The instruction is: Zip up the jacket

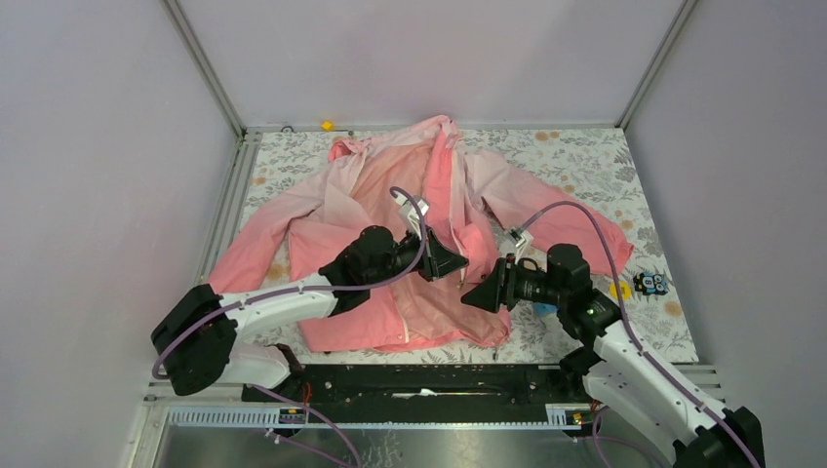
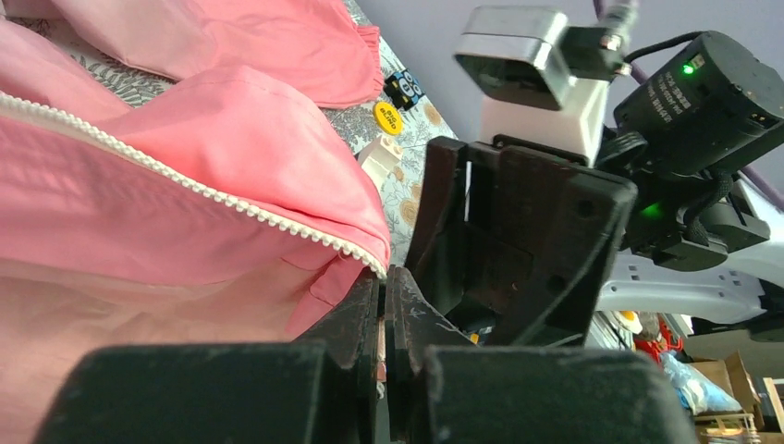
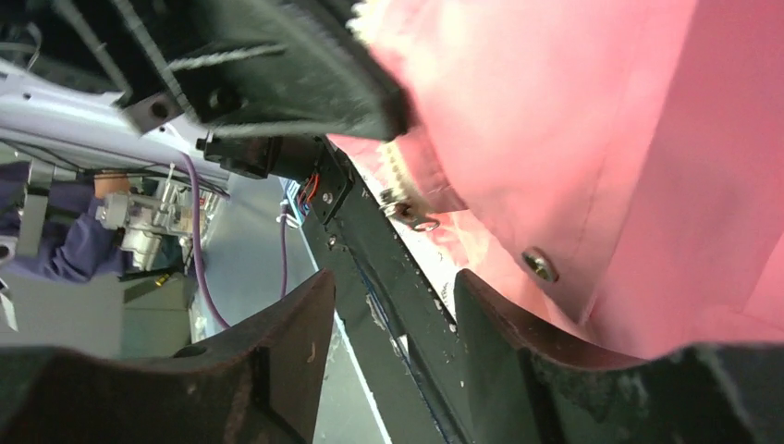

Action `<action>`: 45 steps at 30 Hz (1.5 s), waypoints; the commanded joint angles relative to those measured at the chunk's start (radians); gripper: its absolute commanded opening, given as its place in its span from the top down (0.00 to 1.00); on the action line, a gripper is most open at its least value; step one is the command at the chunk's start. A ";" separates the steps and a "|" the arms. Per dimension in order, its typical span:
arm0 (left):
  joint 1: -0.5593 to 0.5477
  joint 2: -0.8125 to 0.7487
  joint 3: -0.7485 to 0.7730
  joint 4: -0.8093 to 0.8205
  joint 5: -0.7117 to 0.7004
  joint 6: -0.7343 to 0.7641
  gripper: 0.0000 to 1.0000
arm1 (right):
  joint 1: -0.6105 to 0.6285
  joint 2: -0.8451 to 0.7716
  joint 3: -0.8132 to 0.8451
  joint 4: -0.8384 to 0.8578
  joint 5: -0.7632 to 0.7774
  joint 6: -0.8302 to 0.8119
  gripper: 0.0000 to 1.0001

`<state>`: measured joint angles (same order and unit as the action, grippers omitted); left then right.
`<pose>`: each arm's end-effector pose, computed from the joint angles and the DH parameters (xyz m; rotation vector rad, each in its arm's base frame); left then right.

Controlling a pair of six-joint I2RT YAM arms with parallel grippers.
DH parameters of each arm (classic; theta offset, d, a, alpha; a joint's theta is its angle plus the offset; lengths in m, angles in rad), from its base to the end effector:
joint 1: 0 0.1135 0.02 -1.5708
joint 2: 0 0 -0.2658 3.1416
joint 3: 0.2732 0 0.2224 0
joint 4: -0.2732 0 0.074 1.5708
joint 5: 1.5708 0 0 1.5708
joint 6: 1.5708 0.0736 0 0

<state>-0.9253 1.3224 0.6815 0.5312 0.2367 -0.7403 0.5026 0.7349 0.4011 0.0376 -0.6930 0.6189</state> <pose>0.1708 -0.2555 0.2753 0.3747 1.8613 -1.4024 0.1261 0.1230 0.2401 -0.4130 2.0057 1.3839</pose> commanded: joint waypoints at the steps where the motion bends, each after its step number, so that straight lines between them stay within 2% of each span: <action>1: 0.047 -0.059 0.056 -0.058 0.118 0.002 1.00 | -0.002 -0.088 0.033 0.011 -0.046 -0.141 0.40; 5: 0.081 -0.069 0.059 -0.062 0.254 -0.031 1.00 | -0.003 -0.105 0.117 -0.161 0.120 -0.227 0.37; 7: 0.083 -0.069 0.067 -0.075 0.290 -0.041 1.00 | -0.003 -0.103 0.123 -0.163 0.174 -0.224 0.38; 13: 0.085 -0.068 0.063 -0.056 0.339 -0.083 1.00 | -0.003 -0.020 0.080 0.074 0.019 -0.122 0.36; 19: 0.086 -0.048 0.044 0.026 0.372 -0.129 1.00 | -0.003 0.027 0.023 0.264 -0.052 -0.049 0.35; 22: 0.086 -0.028 0.038 0.062 0.386 -0.146 1.00 | -0.003 0.063 -0.020 0.401 -0.117 0.006 0.38; 27: 0.088 -0.011 0.035 0.088 0.402 -0.152 1.00 | -0.003 0.059 -0.074 0.538 -0.147 0.077 0.48; 37: 0.097 0.009 0.027 0.124 0.438 -0.160 1.00 | -0.003 0.054 -0.126 0.642 -0.145 0.163 0.58; 45: 0.105 0.012 0.025 0.116 0.454 -0.150 1.00 | -0.004 0.026 -0.140 0.622 -0.090 0.194 0.62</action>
<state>-0.8268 1.3384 0.6987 0.5560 0.6540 -0.8921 0.5018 0.7864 0.2703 0.5968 -0.7963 0.7826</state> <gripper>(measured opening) 0.022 0.393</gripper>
